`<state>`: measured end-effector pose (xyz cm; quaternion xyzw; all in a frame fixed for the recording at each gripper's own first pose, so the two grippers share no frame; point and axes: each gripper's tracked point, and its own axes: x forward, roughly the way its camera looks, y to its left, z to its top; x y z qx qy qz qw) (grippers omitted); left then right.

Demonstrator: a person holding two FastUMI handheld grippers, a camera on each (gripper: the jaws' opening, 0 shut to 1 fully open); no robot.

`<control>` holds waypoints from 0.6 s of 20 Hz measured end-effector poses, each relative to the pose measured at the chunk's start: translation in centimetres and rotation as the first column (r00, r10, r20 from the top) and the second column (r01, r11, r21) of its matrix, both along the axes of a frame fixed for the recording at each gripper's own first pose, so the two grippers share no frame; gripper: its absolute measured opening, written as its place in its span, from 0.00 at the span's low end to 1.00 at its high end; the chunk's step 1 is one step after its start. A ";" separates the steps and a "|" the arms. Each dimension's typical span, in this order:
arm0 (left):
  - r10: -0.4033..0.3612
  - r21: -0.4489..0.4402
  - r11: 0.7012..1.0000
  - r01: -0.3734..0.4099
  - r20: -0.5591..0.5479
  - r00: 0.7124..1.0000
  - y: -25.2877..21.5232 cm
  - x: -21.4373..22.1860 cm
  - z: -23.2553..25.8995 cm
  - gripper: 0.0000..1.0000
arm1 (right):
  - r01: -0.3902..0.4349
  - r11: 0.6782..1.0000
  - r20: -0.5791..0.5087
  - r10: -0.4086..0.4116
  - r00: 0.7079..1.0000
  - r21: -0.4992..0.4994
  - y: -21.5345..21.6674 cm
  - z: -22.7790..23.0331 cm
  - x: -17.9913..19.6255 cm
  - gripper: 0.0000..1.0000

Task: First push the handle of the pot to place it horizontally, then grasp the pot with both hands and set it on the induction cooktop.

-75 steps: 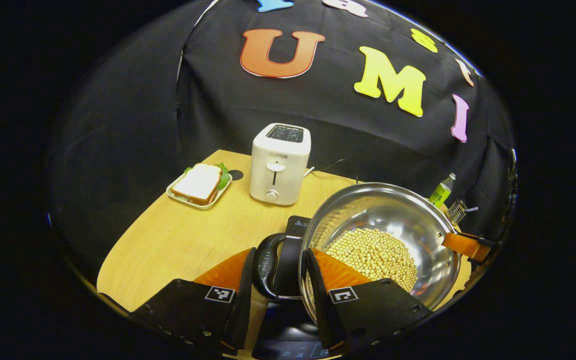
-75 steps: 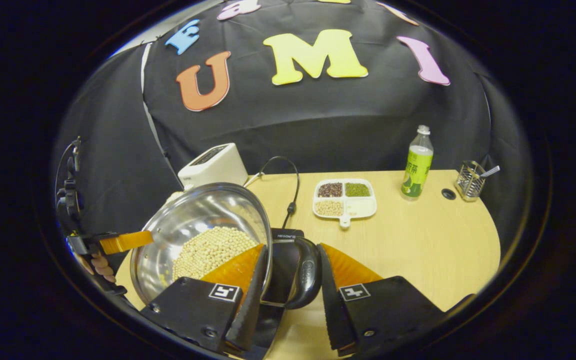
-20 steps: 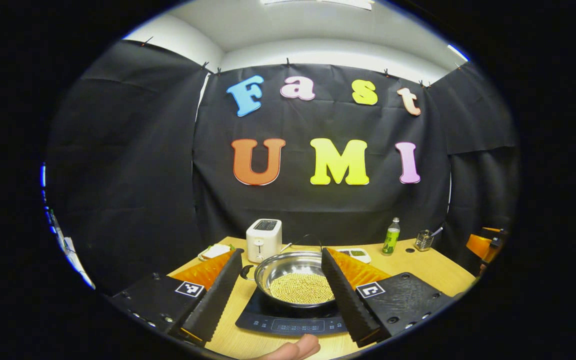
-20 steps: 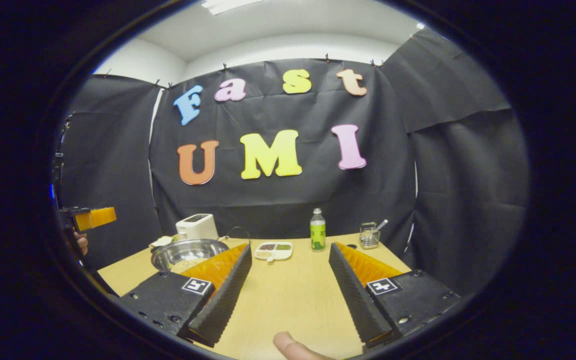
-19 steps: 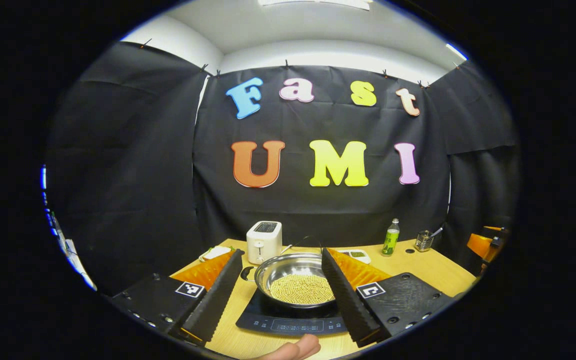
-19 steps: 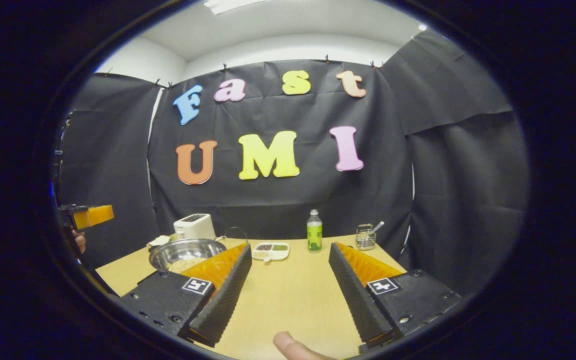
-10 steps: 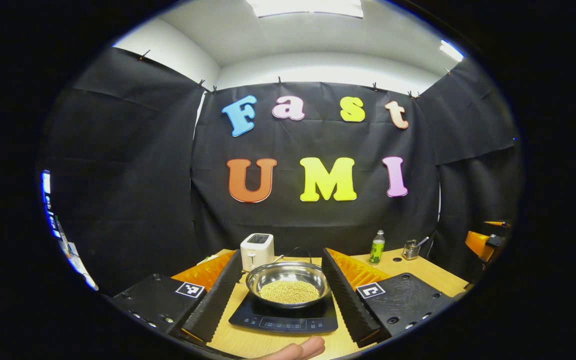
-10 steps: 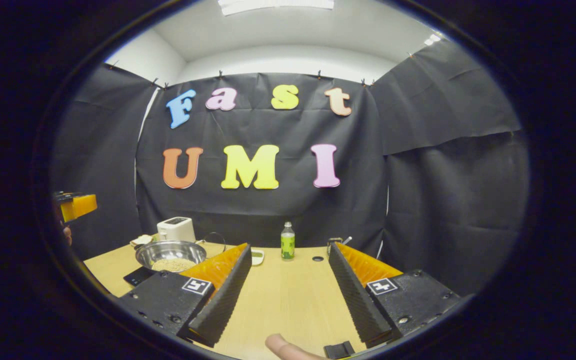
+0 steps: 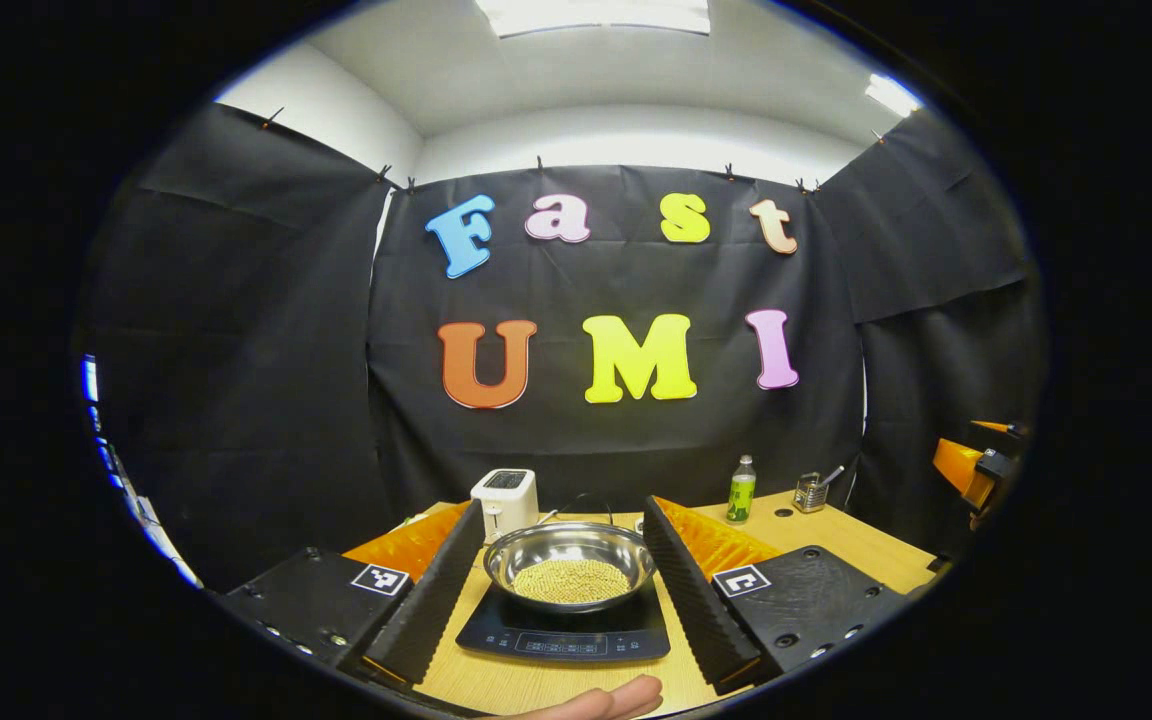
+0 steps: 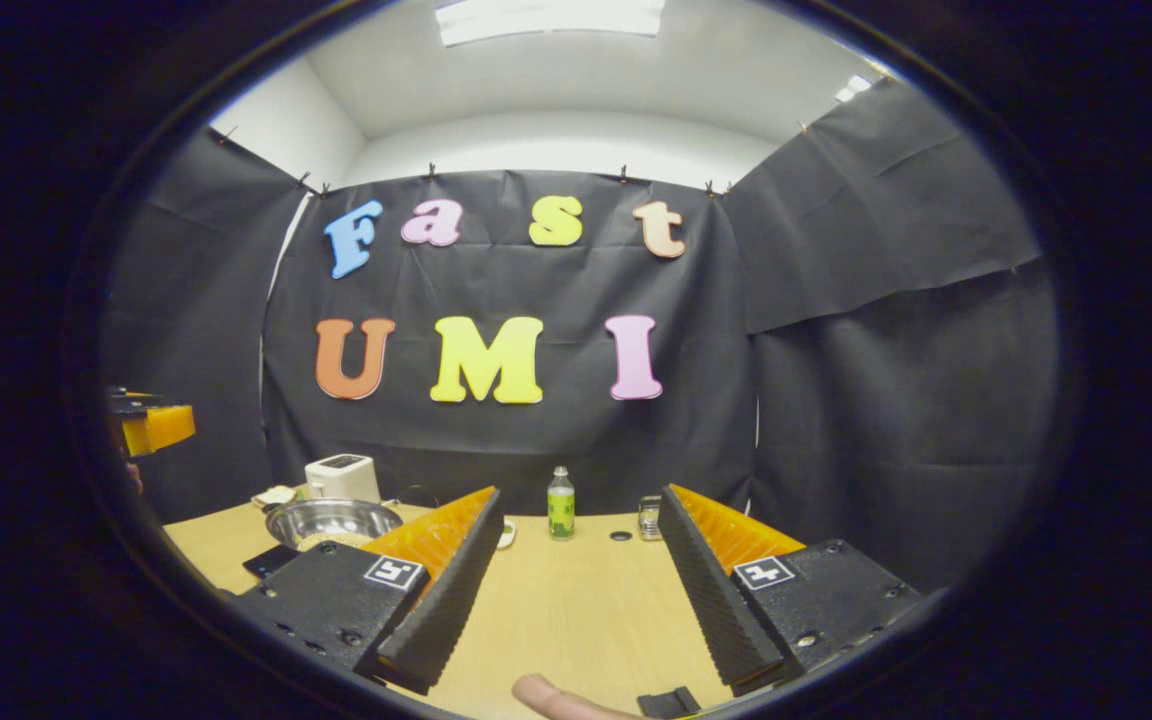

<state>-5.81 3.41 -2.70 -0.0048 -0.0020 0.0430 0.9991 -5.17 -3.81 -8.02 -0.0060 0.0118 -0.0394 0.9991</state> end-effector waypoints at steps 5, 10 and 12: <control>-0.045 -0.010 0.999 0.045 0.044 0.998 -0.7 -0.4 0.7 0.94 | 0.017 1.000 0.005 -0.017 1.000 -0.003 -0.1 0.6 -0.6 0.96; -0.040 -0.008 0.999 0.040 0.072 0.997 -0.1 -0.7 0.9 0.94 | 0.001 1.000 0.035 -0.001 0.999 0.008 0.5 1.4 -1.2 0.96; -0.044 -0.015 0.999 0.046 0.095 0.995 0.0 -0.8 1.4 0.94 | 0.003 0.999 0.067 -0.006 0.998 0.034 0.3 2.2 -1.4 0.96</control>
